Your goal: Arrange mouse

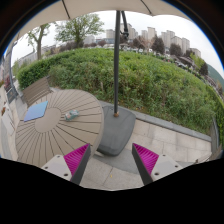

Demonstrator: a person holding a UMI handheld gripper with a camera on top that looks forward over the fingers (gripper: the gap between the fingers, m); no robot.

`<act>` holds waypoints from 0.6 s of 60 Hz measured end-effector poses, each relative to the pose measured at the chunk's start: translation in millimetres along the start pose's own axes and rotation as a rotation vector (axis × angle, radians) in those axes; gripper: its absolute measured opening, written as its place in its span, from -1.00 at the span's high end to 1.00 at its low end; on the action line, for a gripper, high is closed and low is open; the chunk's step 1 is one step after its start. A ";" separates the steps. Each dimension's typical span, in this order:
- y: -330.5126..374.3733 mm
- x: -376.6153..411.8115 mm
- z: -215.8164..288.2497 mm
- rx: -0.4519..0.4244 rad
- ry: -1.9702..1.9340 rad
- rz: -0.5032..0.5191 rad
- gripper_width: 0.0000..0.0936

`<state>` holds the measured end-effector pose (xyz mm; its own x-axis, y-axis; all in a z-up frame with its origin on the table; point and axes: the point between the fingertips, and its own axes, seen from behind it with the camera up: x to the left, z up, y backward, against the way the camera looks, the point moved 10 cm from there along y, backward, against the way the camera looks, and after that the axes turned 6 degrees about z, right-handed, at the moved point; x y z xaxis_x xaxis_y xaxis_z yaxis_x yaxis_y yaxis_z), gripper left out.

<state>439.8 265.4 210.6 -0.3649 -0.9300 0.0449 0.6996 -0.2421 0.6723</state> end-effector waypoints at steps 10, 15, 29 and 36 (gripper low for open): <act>-9.7 4.4 16.5 0.011 0.035 0.037 -0.85; -20.8 25.0 19.2 -0.001 0.074 0.060 -0.85; -52.9 127.2 29.3 -0.060 0.207 0.212 -0.82; -80.3 161.8 28.7 -0.084 0.227 0.227 -0.83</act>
<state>307.0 142.4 185.1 -0.0539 -0.9984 0.0145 0.7989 -0.0344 0.6005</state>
